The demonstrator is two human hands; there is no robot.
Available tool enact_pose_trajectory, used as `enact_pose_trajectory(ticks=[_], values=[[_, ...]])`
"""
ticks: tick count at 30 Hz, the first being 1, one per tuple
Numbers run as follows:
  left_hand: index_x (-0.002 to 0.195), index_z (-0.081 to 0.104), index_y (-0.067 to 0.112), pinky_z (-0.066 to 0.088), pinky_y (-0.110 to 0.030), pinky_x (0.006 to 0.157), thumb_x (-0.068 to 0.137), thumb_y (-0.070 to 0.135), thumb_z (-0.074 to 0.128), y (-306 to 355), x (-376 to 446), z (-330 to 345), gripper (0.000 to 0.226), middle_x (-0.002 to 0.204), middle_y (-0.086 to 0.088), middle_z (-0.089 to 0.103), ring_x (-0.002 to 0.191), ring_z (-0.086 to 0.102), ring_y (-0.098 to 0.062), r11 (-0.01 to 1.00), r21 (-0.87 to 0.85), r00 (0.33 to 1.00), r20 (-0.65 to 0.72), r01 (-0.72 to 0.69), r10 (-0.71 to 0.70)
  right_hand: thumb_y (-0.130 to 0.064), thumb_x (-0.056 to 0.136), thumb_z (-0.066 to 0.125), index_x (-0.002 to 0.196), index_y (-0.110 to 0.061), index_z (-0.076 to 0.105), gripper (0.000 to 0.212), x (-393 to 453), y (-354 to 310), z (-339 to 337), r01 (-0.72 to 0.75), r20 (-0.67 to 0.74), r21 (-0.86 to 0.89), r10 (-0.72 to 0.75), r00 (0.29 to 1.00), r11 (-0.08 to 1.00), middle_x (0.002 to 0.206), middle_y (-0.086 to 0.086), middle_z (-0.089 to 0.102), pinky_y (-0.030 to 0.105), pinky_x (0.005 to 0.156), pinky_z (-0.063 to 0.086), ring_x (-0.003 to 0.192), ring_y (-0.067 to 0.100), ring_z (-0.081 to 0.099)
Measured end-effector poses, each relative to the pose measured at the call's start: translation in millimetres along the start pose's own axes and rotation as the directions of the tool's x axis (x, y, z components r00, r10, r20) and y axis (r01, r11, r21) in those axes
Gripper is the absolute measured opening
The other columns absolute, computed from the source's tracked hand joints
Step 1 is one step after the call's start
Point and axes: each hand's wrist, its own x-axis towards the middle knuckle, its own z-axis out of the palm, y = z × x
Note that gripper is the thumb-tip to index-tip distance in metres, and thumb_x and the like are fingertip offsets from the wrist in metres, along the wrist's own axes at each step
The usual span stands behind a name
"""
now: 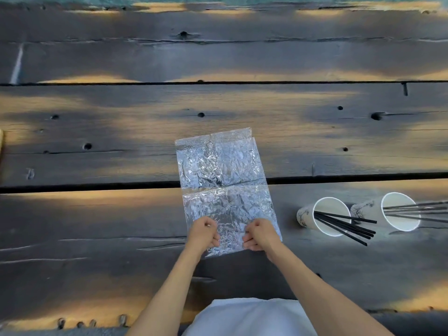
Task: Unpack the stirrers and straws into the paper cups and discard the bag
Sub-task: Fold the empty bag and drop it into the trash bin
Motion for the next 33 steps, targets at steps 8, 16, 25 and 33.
enact_pose_trajectory(ticks=[8,16,25,33], values=[[0.096,0.065,0.004,0.050,-0.022,0.047,0.098,0.006,0.054,17.2,18.1,-24.4,0.012,0.076,-0.012,0.071,0.055,0.062,-0.015,0.982,-0.190,0.997,-0.072,-0.002,-0.012,-0.006,0.097,0.045,0.096,-0.002,0.059,0.014,13.7,-41.7,-19.4,0.060,-0.110,0.173,-0.042,0.993,0.983,0.073,0.013,0.064,0.024,0.043,0.048,0.052,0.020,0.059],[0.115,0.060,0.000,0.057,-0.026,0.060,0.097,0.002,0.056,52.2,43.9,-27.0,0.019,0.090,-0.019,0.071,0.071,0.069,-0.023,0.924,-0.382,0.999,0.015,-0.031,0.039,-0.009,0.100,0.047,0.116,-0.002,0.055,0.019,38.0,-88.0,-1.3,0.093,0.119,0.245,-0.125,0.985,0.965,0.094,0.017,0.072,0.032,0.072,0.060,0.080,0.029,0.071],[0.101,0.064,-0.003,0.058,-0.023,0.062,0.096,0.002,0.057,59.6,66.1,-105.9,0.010,0.089,-0.017,0.070,0.070,0.068,-0.020,0.859,-0.508,0.961,-0.262,-0.061,-0.087,-0.003,0.099,0.046,0.108,0.004,0.059,0.018,68.8,-113.6,-47.1,0.114,-0.251,0.364,-0.020,0.968,0.924,0.083,0.015,0.069,0.034,0.060,0.063,0.069,0.028,0.071],[0.113,0.060,0.005,0.060,-0.025,0.066,0.092,-0.001,0.058,115.4,97.4,-124.3,0.022,0.091,-0.011,0.070,0.073,0.068,-0.021,0.900,-0.418,0.897,-0.435,-0.127,-0.076,-0.005,0.095,0.043,0.109,-0.010,0.052,0.018,104.6,-177.3,-48.1,0.219,-0.348,0.062,-0.185,0.919,0.974,0.080,0.015,0.068,0.038,0.058,0.056,0.056,0.023,0.064]])
